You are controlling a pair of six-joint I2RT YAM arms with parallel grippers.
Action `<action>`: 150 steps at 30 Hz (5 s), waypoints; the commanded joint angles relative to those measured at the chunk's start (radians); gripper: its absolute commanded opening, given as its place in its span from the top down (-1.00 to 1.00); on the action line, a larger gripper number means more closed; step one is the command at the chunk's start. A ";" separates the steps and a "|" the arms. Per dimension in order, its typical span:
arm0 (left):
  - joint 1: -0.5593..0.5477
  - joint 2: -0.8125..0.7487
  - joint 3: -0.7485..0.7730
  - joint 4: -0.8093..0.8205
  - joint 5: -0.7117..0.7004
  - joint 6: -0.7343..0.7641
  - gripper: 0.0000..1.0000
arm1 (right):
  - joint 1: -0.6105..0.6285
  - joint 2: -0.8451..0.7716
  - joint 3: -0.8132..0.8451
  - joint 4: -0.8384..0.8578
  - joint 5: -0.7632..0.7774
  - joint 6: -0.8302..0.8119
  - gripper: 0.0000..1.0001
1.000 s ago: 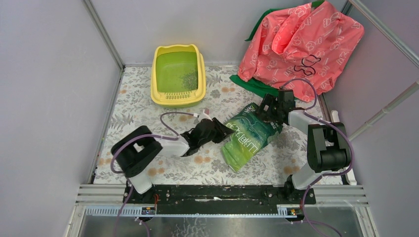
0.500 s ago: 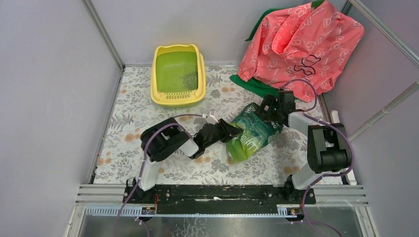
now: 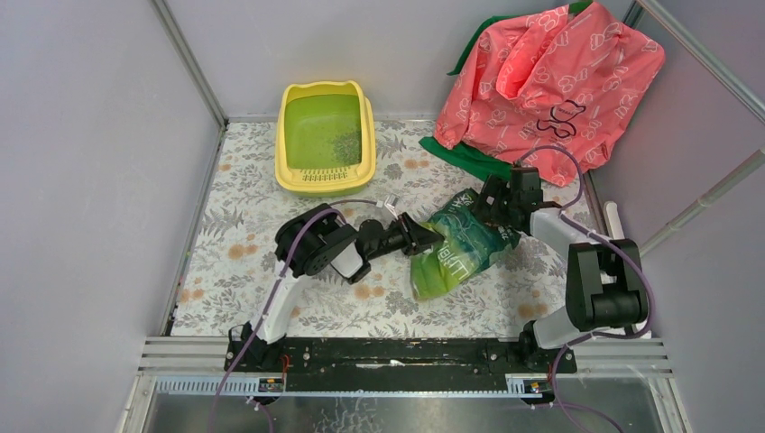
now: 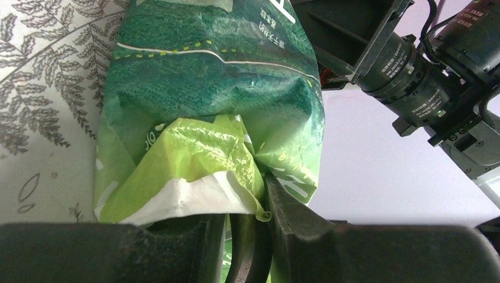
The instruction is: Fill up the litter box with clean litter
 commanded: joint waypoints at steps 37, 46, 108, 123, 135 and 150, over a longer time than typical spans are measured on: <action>0.274 -0.232 -0.523 0.192 0.296 0.010 1.00 | 0.036 -0.148 -0.060 -0.120 -0.145 -0.018 -0.94; 0.325 -0.238 -0.625 0.192 0.311 0.007 1.00 | 0.036 -0.157 -0.059 -0.126 -0.142 -0.022 -0.94; 0.887 -0.266 -0.909 0.189 0.655 0.059 1.00 | 0.044 -0.043 0.083 -0.121 -0.159 -0.010 -0.94; 0.892 -0.559 -0.827 0.189 0.626 -0.231 1.00 | 0.074 -0.007 0.106 -0.110 -0.147 0.010 -0.94; 0.894 -0.685 -0.609 0.147 0.526 -0.472 1.00 | 0.078 -0.027 0.089 -0.112 -0.149 0.011 -0.94; 0.964 -0.724 -0.098 -0.511 0.367 -0.270 1.00 | 0.078 -0.062 0.074 -0.121 -0.168 0.003 -0.94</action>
